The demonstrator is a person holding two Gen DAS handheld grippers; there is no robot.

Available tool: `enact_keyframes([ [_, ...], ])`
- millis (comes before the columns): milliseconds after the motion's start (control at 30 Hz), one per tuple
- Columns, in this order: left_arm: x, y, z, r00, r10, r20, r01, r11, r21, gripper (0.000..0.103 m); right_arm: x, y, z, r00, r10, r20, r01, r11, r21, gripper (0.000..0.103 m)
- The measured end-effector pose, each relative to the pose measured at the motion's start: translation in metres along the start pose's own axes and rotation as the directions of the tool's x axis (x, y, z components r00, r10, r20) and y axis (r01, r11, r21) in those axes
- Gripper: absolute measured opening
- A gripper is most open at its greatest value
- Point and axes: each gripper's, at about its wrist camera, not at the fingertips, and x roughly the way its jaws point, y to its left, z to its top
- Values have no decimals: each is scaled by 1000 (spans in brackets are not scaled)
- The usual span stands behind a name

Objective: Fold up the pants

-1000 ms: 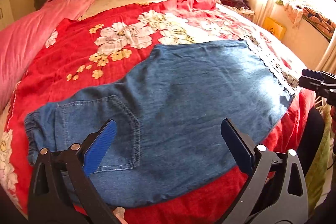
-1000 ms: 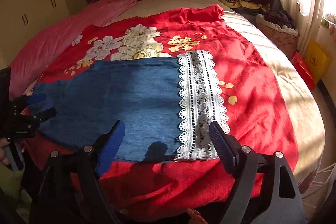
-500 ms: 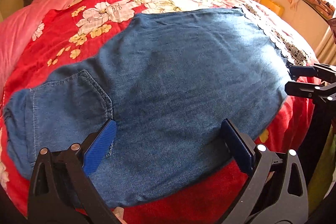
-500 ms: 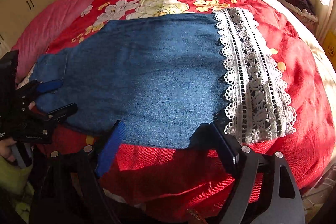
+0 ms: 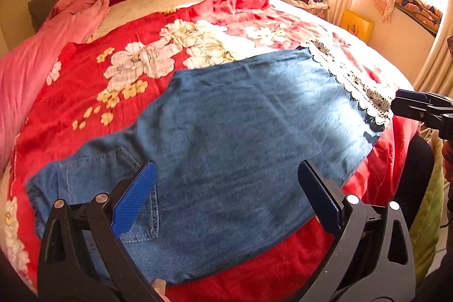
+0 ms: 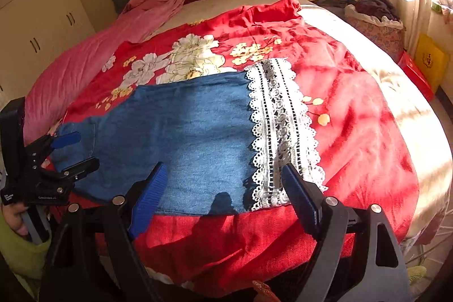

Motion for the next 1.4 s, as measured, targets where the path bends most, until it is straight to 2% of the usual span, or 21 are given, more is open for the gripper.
enact_keyframes([
  [567,10,-32,45,999,-23,24,21,996,92,94,-10,-33,-1,999,-24,39,20,995,100,81],
  [1100,49,-64,79,999,-44,-11,46,982,183,94,4,-50,-5,1000,-17,19,14,987,157,81],
  [1400,78,-77,105,998,-63,-23,66,977,202,94,18,-49,-4,1000,-15,2,14,985,175,81],
])
